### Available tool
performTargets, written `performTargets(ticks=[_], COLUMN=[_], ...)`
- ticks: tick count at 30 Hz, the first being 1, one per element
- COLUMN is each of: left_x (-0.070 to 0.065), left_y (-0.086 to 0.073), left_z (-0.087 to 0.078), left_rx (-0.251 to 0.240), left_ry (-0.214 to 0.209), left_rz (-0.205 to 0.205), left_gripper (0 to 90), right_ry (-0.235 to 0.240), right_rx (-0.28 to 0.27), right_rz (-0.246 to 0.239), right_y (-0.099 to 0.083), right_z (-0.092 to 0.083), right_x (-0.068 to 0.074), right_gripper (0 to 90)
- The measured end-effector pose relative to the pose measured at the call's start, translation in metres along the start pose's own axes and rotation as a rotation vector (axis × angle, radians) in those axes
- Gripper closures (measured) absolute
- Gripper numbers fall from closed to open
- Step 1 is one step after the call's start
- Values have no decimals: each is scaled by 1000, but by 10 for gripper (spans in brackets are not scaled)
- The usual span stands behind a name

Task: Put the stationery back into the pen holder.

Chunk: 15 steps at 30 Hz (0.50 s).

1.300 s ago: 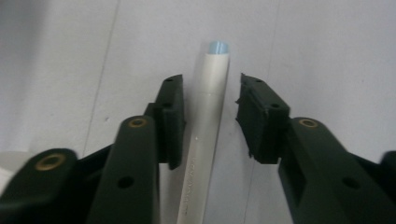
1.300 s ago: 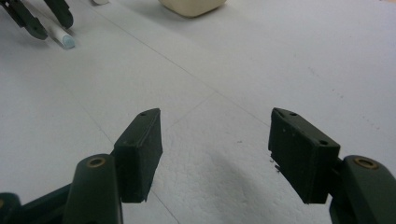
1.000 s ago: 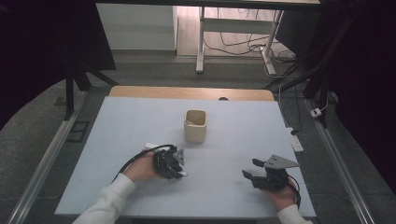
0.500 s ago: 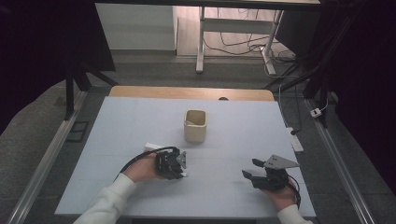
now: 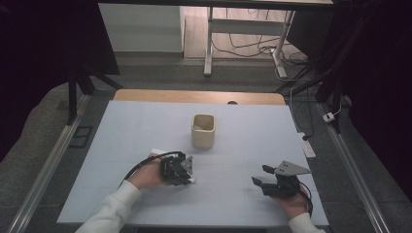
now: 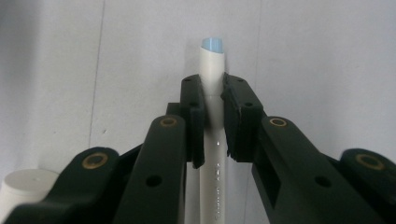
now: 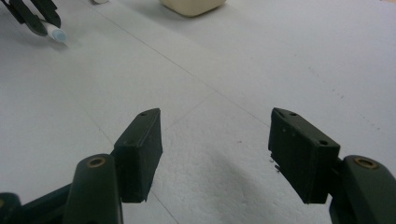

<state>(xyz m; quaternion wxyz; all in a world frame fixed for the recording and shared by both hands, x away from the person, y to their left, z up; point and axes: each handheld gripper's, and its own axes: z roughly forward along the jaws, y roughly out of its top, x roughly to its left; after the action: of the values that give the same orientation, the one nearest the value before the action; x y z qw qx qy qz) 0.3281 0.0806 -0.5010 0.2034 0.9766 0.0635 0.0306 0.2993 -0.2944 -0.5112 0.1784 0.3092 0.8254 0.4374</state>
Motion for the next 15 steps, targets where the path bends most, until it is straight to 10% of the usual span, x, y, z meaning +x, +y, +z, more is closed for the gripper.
performTargets(ticks=[15], left_x=[8], left_y=[-10], left_z=[-34], left_rx=[-196], left_ry=[38], left_rz=[-97], left_gripper=[782], right_ry=[-1], right_rx=[2], right_rz=[-1], right_y=[0], right_z=[0], right_x=[0], right_gripper=[349])
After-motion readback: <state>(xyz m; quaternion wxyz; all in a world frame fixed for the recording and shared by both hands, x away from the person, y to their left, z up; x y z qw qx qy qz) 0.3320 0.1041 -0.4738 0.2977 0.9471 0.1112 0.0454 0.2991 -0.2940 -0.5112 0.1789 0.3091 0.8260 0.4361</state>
